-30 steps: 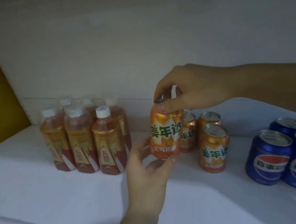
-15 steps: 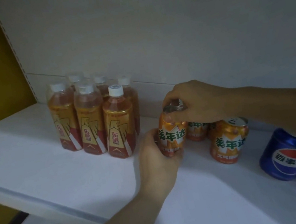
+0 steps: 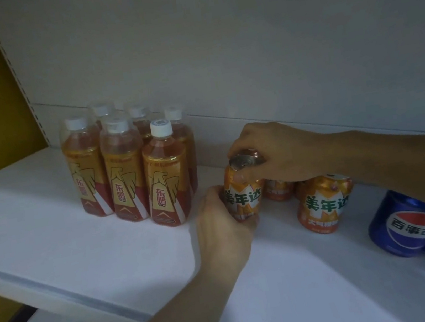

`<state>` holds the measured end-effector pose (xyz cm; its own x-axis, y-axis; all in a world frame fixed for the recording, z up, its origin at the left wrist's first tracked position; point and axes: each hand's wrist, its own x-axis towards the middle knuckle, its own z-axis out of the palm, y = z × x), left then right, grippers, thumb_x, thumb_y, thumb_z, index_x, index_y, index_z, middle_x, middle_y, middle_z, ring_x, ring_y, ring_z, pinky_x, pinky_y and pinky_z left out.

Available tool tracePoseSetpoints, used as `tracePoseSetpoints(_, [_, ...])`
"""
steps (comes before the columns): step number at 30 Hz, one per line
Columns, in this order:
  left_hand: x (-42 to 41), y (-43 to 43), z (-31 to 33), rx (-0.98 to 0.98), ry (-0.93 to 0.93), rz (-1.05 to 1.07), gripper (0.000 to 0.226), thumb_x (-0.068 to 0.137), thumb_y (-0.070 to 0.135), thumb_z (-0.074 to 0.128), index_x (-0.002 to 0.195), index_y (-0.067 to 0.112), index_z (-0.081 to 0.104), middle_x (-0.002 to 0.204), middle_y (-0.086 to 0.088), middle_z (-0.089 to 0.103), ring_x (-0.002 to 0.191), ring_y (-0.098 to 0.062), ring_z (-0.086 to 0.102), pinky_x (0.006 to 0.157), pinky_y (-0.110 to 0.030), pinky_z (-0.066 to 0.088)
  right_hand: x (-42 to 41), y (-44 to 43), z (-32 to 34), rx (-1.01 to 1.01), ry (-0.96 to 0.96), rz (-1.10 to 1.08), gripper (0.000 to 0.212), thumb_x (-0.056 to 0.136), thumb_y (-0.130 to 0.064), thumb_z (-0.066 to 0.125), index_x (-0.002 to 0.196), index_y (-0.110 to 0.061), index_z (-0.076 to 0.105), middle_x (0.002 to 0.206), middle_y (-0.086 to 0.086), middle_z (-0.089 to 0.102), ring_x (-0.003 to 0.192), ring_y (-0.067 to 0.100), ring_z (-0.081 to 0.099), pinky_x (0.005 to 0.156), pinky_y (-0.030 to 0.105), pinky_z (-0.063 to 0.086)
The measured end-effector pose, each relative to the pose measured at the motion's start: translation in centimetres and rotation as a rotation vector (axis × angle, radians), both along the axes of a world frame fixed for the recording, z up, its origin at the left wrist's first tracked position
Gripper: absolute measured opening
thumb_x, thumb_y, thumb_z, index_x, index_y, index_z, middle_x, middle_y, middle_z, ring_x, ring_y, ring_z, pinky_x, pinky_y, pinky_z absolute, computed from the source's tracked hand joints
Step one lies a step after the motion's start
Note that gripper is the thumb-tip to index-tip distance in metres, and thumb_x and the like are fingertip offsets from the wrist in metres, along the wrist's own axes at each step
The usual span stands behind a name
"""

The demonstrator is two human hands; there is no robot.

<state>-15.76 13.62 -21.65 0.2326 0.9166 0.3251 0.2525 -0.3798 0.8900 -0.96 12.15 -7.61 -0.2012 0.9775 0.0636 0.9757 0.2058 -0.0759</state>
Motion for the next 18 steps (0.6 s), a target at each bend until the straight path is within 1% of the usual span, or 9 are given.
tracePoseSetpoints(2, [0.0,0.0,-0.1,0.014,0.007,0.005,0.057,0.063,0.022,0.092,0.109,0.022,0.059,0.100,0.006,0.064,0.088,-0.011,0.066,0.075,-0.034,0.060,0.2,-0.1,0.6,0.024,-0.008,0.007,0.040,0.100,-0.050,0.058,0.130,-0.025,0.065,0.112,-0.002,0.058,0.096,0.009,0.056,0.085,0.030,0.047])
tracePoseSetpoints(4, [0.0,0.1,-0.1,0.022,0.019,0.003,0.058,0.065,0.024,0.092,0.111,0.023,0.058,0.101,0.008,0.063,0.089,-0.010,0.065,0.076,-0.031,0.059,0.7,0.0,1.5,0.085,0.017,-0.011,0.033,0.106,-0.041,0.051,0.131,-0.023,0.065,0.104,-0.009,0.056,0.085,-0.003,0.051,0.078,0.022,0.044])
tracePoseSetpoints(5, [0.0,0.1,-0.2,0.022,0.021,0.002,0.058,0.065,0.024,0.092,0.112,0.024,0.058,0.101,0.008,0.063,0.089,-0.009,0.065,0.076,-0.029,0.058,1.2,0.2,1.9,0.116,0.025,-0.026,0.030,0.107,-0.035,0.051,0.131,-0.023,0.064,0.102,-0.010,0.055,0.083,-0.005,0.049,0.078,0.023,0.044])
tracePoseSetpoints(7, [0.0,0.1,-0.2,0.022,0.021,0.000,0.059,0.065,0.025,0.093,0.113,0.024,0.058,0.102,0.008,0.064,0.091,-0.009,0.065,0.077,-0.029,0.059,2.3,0.8,2.2,0.131,0.018,-0.075,0.030,0.106,-0.027,0.051,0.134,-0.023,0.061,0.110,-0.003,0.057,0.084,-0.002,0.049,0.081,0.029,0.041])
tracePoseSetpoints(9, [0.1,0.1,-0.1,0.028,0.022,0.003,0.058,0.065,0.024,0.093,0.111,0.024,0.058,0.102,0.008,0.064,0.091,-0.010,0.065,0.077,-0.030,0.059,3.2,1.5,2.0,0.058,-0.003,-0.114,0.035,0.106,-0.026,0.054,0.141,-0.026,0.055,0.124,0.005,0.056,0.095,0.009,0.054,0.087,0.030,0.039])
tracePoseSetpoints(11, [0.1,0.1,-0.1,0.032,0.024,0.004,0.056,0.065,0.023,0.093,0.109,0.025,0.058,0.099,0.010,0.062,0.090,-0.010,0.063,0.076,-0.030,0.058,3.7,2.1,1.6,-0.033,-0.010,-0.117,0.042,0.106,-0.032,0.054,0.148,-0.031,0.048,0.138,0.007,0.052,0.114,0.020,0.056,0.093,0.033,0.042])
tracePoseSetpoints(12, [0.1,0.1,-0.1,0.033,0.026,0.003,0.056,0.065,0.023,0.093,0.108,0.026,0.057,0.099,0.011,0.061,0.090,-0.010,0.063,0.076,-0.030,0.058,3.7,2.3,1.4,-0.068,0.002,-0.112,0.044,0.106,-0.035,0.053,0.150,-0.034,0.044,0.144,0.007,0.049,0.122,0.023,0.055,0.097,0.033,0.042])
tracePoseSetpoints(15, [0.1,0.1,-0.2,0.033,0.030,0.007,0.056,0.065,0.024,0.093,0.109,0.027,0.057,0.103,0.008,0.064,0.093,-0.012,0.064,0.079,-0.036,0.059,3.8,3.1,1.0,-0.128,0.038,-0.097,0.049,0.107,-0.037,0.053,0.153,-0.042,0.038,0.157,0.004,0.042,0.132,0.024,0.051,0.103,0.034,0.041])
tracePoseSetpoints(18, [0.2,0.2,-0.2,0.033,0.038,0.013,0.057,0.065,0.023,0.092,0.111,0.026,0.058,0.105,0.006,0.064,0.095,-0.013,0.065,0.080,-0.039,0.059,4.0,3.7,0.9,-0.172,0.059,-0.069,0.049,0.106,-0.033,0.055,0.152,-0.043,0.041,0.157,0.000,0.046,0.133,0.021,0.052,0.106,0.035,0.042])
